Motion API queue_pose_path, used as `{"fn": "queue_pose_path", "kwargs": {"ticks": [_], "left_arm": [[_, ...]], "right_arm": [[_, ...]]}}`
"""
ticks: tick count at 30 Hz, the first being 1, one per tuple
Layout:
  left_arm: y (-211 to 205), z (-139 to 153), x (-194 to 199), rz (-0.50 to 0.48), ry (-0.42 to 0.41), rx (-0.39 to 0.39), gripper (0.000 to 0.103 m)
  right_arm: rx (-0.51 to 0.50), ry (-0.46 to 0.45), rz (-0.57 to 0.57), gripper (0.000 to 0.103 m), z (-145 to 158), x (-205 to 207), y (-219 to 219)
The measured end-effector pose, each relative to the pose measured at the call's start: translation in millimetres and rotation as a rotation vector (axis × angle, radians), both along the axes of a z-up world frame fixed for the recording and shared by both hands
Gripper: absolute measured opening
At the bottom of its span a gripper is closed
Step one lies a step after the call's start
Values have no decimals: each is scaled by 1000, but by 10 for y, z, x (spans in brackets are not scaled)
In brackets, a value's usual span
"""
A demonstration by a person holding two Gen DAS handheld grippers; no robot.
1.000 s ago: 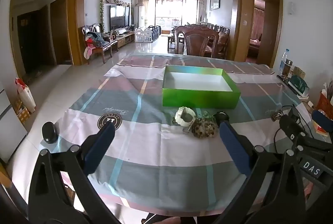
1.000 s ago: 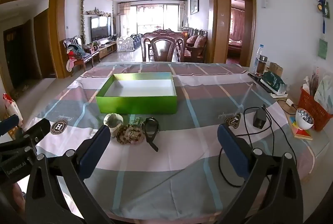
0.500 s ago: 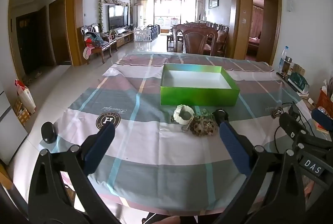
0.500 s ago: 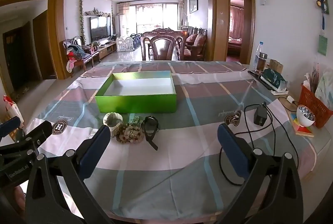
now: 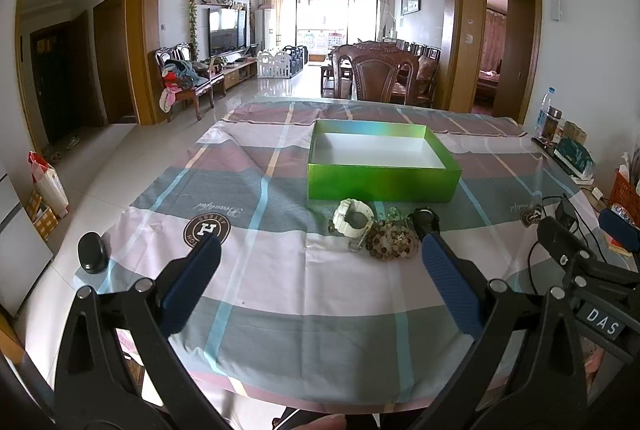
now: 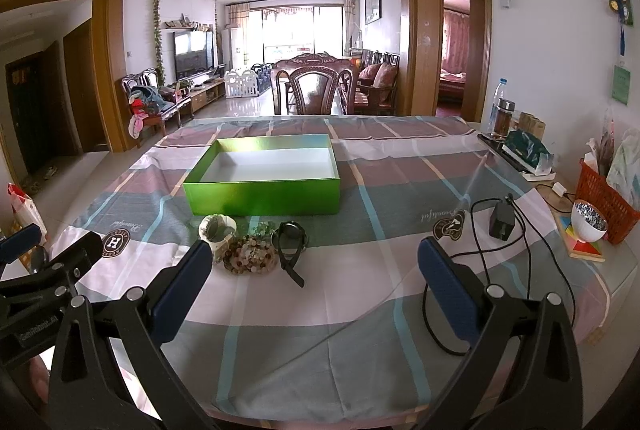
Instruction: Organize jewelry
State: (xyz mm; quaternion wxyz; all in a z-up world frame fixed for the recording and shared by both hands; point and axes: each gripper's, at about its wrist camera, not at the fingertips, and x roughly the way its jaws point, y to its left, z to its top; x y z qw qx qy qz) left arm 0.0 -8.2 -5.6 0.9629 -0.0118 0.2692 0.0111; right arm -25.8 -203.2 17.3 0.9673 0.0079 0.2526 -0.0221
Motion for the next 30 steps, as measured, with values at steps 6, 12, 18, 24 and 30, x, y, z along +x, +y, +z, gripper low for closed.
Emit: {"fn": "queue_pose_path", "kwargs": {"ticks": [6,12,18,24,30], "left_arm": [[4,-6,5,1,0,1,99],[8,-5,10,-1,1,0,99],[9,-6,9,1,1,0,99],[8,-34,13,1,1,1,99],[9,-34,13,3,2,1,99]], "right_arm": [[2,1,1,100,-5,3,18],[2,1,1,100,-4,2,10],[5,1,1,100,-4,0,3],[5,1,0,100,-51,9,18],[6,2,1,100,-37,8,11]]}}
